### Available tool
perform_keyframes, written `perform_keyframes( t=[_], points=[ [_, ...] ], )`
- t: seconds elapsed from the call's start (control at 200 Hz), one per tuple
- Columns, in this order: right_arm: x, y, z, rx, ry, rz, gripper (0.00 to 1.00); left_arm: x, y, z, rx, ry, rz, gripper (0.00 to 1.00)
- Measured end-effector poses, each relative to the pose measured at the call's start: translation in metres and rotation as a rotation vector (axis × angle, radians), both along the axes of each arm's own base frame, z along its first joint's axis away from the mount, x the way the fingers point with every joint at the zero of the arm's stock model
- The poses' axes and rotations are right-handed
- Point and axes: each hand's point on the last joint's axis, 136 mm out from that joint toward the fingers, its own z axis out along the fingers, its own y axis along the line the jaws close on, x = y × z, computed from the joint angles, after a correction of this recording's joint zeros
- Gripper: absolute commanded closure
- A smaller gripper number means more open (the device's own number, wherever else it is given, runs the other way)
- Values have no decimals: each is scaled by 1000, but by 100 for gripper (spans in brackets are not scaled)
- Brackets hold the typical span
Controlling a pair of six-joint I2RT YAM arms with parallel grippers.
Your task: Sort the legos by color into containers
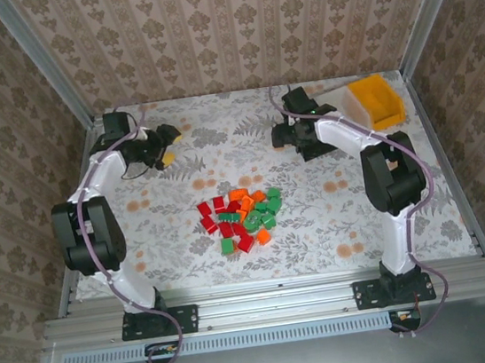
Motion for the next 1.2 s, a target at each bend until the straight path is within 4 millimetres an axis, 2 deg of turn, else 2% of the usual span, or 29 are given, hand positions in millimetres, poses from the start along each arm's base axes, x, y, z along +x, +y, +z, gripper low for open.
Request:
perform_keyframes(
  t=[0.16, 0.29, 0.365, 0.435, 0.475, 0.525, 0.6, 0.665, 0.735, 0.785, 0.875, 0.93, 0.98, 1.105, 1.2],
  points=[
    [0, 40, 6, 59, -3, 74, 22, -1, -1, 3, -3, -6, -3, 28],
    [-5, 94, 8, 135, -2, 170, 23, -2, -2, 6, 3, -16, -7, 28],
    [-16, 128, 8, 166, 5, 237, 24, -4, -4, 6, 13, -20, -17, 28],
    [-29, 149, 9, 190, 16, 279, 25, -6, -8, 4, 29, -23, -34, 30],
    [-35, 158, 13, 206, 9, 294, 25, -9, -13, 3, 44, -25, -54, 31],
    [-42, 158, 17, 218, 5, 301, 24, -13, -21, 2, 67, -27, -85, 33],
    [-51, 141, 29, 223, -11, 281, 24, -16, -39, 3, 104, -43, -151, 37],
    [-56, 113, 52, 230, -52, 236, 24, -17, -59, 1, 145, -56, -211, 41],
    [-56, 72, 84, 247, -126, 154, 25, -18, -82, -5, 193, -66, -276, 43],
    [-54, 34, 108, 260, -191, 73, 26, -20, -97, -12, 235, -66, -315, 44],
    [-53, -27, 128, 264, -270, -68, 25, -24, -122, -22, 313, -69, -378, 52],
    [-57, -55, 124, 252, -280, -141, 25, -23, -136, -28, 382, -79, -410, 58],
    [-63, -70, 112, 237, -262, -182, 24, -18, -147, -32, 450, -94, -421, 59],
    [-83, -79, 69, 201, -168, -205, 24, -6, -164, -40, 640, -130, -424, 59],
    [-97, -84, 53, 189, -134, -212, 23, -2, -161, -51, 746, -126, -416, 60]
  ],
)
